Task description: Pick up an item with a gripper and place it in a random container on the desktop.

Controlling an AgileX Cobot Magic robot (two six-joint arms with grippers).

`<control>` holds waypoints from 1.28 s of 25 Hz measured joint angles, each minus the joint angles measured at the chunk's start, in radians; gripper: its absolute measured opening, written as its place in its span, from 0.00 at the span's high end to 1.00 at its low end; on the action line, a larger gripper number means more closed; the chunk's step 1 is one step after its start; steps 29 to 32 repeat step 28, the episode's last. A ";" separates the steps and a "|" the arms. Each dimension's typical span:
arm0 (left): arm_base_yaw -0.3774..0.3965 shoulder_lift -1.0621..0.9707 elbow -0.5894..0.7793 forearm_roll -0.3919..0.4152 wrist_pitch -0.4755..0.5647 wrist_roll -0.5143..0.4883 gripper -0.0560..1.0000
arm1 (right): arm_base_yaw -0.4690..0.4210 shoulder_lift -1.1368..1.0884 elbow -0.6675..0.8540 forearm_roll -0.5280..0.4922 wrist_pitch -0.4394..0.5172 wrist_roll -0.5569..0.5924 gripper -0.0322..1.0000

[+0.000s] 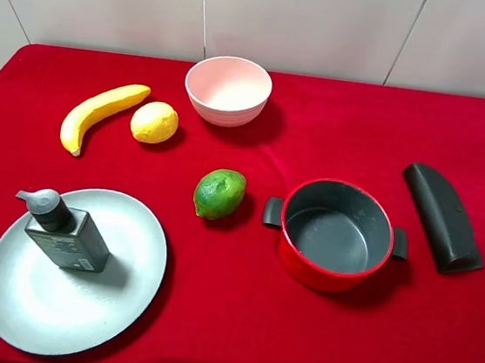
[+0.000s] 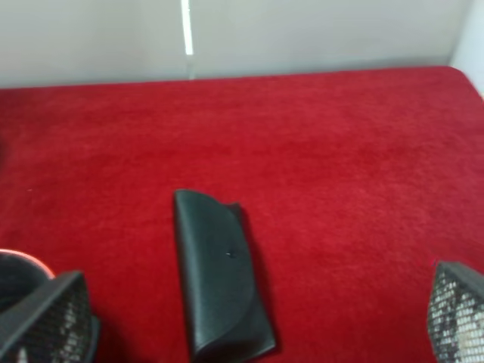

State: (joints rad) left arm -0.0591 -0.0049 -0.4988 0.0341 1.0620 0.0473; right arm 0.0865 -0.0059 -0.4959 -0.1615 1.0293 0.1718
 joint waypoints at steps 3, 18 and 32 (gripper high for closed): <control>0.000 0.000 0.000 0.000 0.000 0.000 0.01 | -0.014 0.000 0.000 0.005 0.000 -0.005 0.30; 0.000 0.000 0.000 0.000 0.000 0.000 0.01 | -0.015 0.000 0.000 0.008 0.000 -0.006 0.30; 0.000 0.000 0.000 0.000 0.000 0.000 0.01 | -0.015 0.000 0.000 0.011 0.000 -0.006 0.30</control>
